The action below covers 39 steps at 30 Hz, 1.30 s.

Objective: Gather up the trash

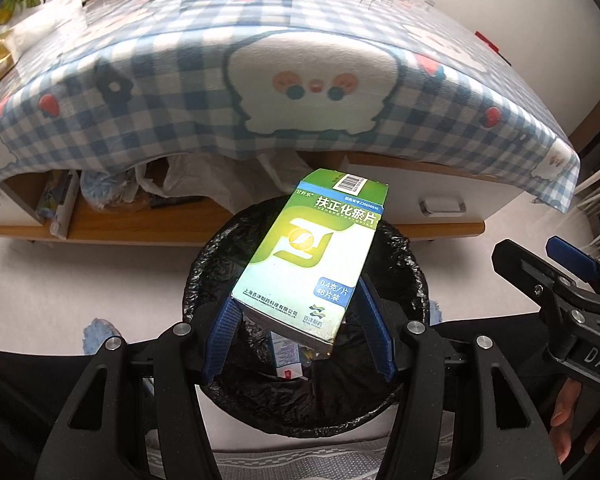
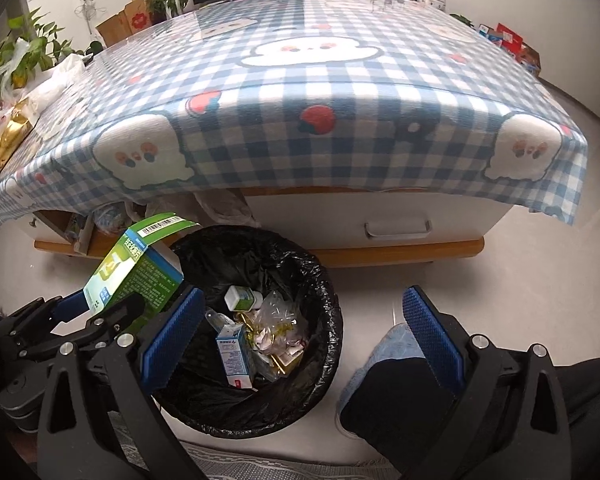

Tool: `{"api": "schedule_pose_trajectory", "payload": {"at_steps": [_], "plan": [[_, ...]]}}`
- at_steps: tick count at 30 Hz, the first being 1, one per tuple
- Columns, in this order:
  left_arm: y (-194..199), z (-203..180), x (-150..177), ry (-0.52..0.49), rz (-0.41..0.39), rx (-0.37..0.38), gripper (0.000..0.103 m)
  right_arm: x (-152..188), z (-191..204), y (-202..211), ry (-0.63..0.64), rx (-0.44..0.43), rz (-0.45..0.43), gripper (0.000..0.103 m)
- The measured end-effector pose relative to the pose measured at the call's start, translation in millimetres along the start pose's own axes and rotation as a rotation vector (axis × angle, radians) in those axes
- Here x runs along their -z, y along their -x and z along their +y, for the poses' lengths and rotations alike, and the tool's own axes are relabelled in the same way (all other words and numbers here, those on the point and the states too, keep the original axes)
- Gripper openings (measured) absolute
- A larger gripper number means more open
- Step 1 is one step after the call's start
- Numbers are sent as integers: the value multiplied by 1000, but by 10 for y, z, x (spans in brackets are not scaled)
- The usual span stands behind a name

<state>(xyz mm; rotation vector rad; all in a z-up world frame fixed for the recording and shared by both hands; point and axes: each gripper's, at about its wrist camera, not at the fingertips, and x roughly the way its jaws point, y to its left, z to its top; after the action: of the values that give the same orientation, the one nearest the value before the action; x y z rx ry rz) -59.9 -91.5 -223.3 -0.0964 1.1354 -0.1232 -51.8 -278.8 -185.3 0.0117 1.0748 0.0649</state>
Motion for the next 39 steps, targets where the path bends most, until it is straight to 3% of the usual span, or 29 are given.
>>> {"api": "schedule_pose_trajectory", "payload": {"at_steps": [10, 14, 20, 25, 39], "plan": [[65, -109, -25, -26, -22, -6, 59, -1, -77, 30, -14, 14, -5, 95], [80, -80, -34, -18, -30, -26, 77, 6, -95, 6, -30, 8, -2, 95], [216, 47, -67, -3, -55, -69, 90, -2, -8, 54, -22, 9, -11, 95], [593, 201, -89, 14, -104, -70, 97, -27, 158, 288, 11, 11, -44, 95], [1754, 295, -85, 17, -262, -66, 97, -2, 386, 1287, 48, 31, -183, 95]]}}
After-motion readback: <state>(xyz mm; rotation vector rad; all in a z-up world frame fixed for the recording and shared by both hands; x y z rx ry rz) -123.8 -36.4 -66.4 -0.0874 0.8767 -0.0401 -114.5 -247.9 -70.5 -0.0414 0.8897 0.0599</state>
